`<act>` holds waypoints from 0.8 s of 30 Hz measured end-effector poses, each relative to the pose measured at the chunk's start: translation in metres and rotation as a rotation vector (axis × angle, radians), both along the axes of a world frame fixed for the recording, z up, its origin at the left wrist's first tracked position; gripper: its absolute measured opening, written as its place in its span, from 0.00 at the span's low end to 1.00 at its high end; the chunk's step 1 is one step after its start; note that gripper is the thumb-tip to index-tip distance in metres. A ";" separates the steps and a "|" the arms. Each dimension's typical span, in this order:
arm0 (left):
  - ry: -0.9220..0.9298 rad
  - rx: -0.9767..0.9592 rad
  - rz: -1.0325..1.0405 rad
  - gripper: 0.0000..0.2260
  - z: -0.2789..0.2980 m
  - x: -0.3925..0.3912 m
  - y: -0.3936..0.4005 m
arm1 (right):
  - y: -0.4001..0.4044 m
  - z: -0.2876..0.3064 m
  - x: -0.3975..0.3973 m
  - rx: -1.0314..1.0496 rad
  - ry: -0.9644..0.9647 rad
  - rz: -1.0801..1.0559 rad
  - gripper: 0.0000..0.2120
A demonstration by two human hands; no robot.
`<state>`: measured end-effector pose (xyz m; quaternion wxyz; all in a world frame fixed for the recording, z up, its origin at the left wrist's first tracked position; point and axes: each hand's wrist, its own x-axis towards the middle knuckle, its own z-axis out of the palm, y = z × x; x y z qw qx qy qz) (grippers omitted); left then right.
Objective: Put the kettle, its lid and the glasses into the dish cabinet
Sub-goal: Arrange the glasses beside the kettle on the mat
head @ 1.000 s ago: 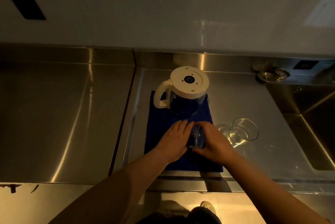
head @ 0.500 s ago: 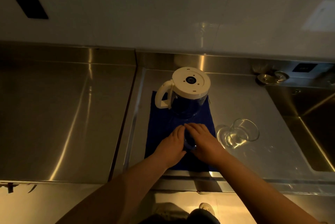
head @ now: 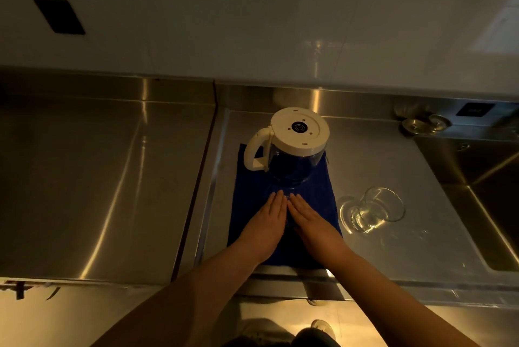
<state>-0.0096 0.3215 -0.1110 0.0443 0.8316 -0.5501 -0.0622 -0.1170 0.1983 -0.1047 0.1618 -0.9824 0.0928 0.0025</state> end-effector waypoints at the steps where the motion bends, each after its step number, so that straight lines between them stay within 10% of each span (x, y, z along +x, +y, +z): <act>1: -0.018 0.007 -0.001 0.33 0.000 0.000 0.000 | 0.001 -0.002 -0.001 -0.004 0.005 0.001 0.33; 24: 0.140 -0.058 -0.242 0.31 0.037 -0.070 -0.127 | -0.106 0.033 -0.092 -0.103 -0.101 -0.340 0.35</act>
